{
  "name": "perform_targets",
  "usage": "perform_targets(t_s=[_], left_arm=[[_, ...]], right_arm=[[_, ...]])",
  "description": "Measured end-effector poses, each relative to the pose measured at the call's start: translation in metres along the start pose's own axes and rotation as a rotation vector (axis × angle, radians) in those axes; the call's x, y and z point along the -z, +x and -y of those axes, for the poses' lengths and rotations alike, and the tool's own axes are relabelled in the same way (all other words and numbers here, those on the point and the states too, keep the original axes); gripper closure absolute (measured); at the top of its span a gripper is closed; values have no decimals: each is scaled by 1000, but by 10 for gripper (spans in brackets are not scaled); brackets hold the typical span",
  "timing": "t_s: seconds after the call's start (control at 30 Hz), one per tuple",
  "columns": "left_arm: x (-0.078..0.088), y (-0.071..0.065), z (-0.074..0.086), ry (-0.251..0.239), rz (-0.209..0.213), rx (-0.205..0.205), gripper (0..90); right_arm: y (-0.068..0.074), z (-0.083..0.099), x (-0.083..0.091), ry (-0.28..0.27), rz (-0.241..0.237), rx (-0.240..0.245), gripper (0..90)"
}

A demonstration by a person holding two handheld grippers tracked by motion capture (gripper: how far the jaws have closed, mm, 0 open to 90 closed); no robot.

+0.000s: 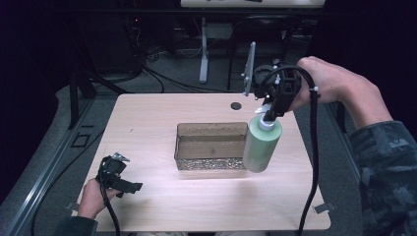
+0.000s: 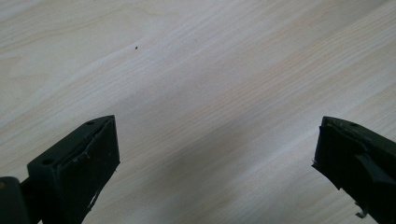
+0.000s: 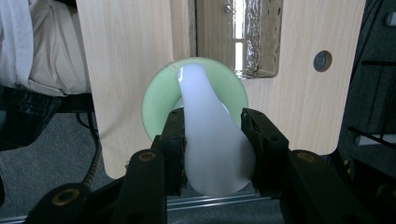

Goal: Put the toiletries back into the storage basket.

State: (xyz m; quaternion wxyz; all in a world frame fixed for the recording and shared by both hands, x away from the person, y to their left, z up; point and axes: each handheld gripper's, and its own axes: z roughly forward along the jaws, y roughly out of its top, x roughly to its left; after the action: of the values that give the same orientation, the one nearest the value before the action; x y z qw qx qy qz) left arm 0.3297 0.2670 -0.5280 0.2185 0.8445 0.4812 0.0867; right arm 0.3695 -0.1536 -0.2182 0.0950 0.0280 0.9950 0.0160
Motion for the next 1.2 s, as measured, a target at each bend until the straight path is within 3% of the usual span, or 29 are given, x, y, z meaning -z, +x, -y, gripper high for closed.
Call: perform_targets(t_s=[0.3,0.7,1.0,1.2], left_arm=[[-6,1,-5,13,8,-12,1],[1,1,-1,-7,12,-21,1],[3,7,8,-2,15,1,1],[5,3,7,-6,15,-7,1]], right_arm=[[-15,-13,-4,3,-3,9,631],[-22,-30,-10,3,8,3,631],[-30,-34,-11,-5,9,1,631],[-35,-32,-16,-14,13,-15,631]])
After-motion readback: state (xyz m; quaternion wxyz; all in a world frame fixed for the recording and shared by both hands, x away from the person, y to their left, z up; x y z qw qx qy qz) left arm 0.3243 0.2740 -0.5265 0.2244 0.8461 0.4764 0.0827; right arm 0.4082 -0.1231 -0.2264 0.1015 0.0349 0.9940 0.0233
